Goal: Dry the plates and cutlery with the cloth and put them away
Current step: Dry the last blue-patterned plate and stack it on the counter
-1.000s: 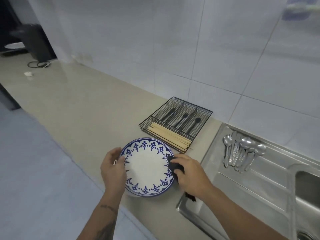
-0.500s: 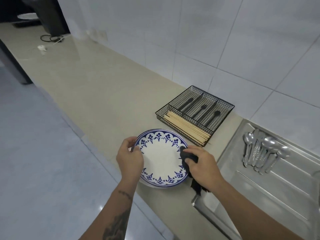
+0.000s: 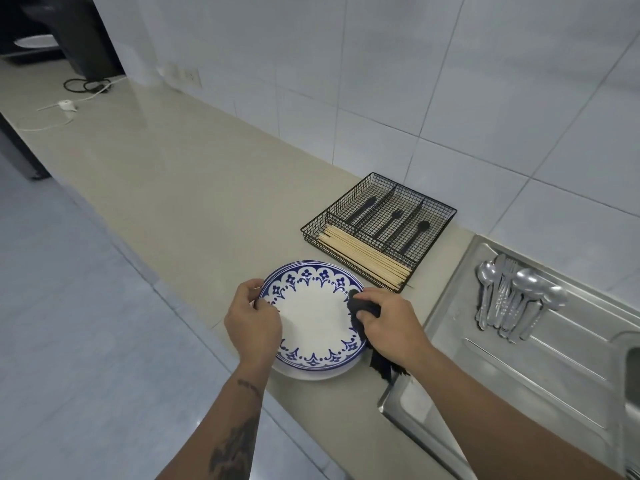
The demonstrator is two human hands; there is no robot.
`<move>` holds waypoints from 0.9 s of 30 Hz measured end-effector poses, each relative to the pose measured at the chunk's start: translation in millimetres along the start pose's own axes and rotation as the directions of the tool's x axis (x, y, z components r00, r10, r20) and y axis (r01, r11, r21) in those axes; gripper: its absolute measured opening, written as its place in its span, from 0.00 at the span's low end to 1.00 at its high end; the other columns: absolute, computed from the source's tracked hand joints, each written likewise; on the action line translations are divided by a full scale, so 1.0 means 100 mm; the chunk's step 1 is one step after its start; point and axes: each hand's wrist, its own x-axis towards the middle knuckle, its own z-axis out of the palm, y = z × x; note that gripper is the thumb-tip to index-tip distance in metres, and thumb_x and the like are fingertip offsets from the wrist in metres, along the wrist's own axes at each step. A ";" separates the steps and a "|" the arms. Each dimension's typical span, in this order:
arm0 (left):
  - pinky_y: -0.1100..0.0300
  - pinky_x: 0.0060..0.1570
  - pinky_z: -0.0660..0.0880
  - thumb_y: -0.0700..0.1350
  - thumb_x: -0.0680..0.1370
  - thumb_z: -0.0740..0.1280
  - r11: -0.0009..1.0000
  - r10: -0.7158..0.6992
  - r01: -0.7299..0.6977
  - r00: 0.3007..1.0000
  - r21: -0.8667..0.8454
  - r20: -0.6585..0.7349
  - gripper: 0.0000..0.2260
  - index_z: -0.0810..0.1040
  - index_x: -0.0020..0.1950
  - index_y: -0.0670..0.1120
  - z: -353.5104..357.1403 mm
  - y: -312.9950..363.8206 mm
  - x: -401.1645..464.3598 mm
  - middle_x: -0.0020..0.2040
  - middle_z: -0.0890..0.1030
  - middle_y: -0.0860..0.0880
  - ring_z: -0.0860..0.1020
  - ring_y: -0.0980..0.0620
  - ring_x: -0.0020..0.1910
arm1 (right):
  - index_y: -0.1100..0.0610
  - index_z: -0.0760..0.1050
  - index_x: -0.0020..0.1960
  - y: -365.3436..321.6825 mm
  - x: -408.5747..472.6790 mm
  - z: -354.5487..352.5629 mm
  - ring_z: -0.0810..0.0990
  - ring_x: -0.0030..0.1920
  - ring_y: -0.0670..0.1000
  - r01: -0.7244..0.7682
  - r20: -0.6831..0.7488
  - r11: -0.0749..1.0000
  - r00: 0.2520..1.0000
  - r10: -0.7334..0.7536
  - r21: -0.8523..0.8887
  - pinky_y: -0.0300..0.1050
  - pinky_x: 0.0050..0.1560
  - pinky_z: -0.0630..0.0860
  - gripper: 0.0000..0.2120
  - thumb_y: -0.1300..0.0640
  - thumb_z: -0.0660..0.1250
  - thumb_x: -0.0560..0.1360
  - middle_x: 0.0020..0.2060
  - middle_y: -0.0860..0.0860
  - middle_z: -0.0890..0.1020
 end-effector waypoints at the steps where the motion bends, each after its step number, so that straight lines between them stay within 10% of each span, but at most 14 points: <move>1: 0.47 0.47 0.82 0.33 0.75 0.60 1.000 -0.013 0.013 1.000 -0.014 0.001 0.17 0.79 0.55 0.53 0.00 0.00 0.01 0.49 0.82 0.56 0.82 0.48 0.49 | 0.51 0.82 0.56 0.00 0.01 0.01 0.75 0.51 0.45 0.001 0.000 1.000 1.000 -0.001 0.005 0.34 0.56 0.69 0.13 0.62 0.70 0.74 0.50 0.40 0.76; 21: 0.62 0.47 0.78 0.35 0.78 0.60 0.993 -0.023 0.019 0.999 -0.113 -0.030 0.17 0.79 0.51 0.57 0.00 -0.10 -0.01 0.47 0.82 0.60 0.81 0.62 0.48 | 0.50 0.80 0.59 -0.01 -0.02 0.07 0.76 0.55 0.46 -0.001 0.036 1.000 0.999 0.002 -0.018 0.41 0.63 0.73 0.14 0.60 0.70 0.75 0.57 0.45 0.78; 27: 0.60 0.56 0.76 0.37 0.80 0.63 0.989 -0.053 0.048 0.998 -0.137 -0.037 0.16 0.80 0.64 0.50 0.00 -0.17 -0.01 0.52 0.82 0.57 0.80 0.55 0.53 | 0.49 0.80 0.59 0.00 -0.05 0.05 0.74 0.53 0.44 0.006 0.017 1.000 1.000 -0.006 -0.010 0.35 0.57 0.69 0.13 0.60 0.70 0.75 0.54 0.42 0.77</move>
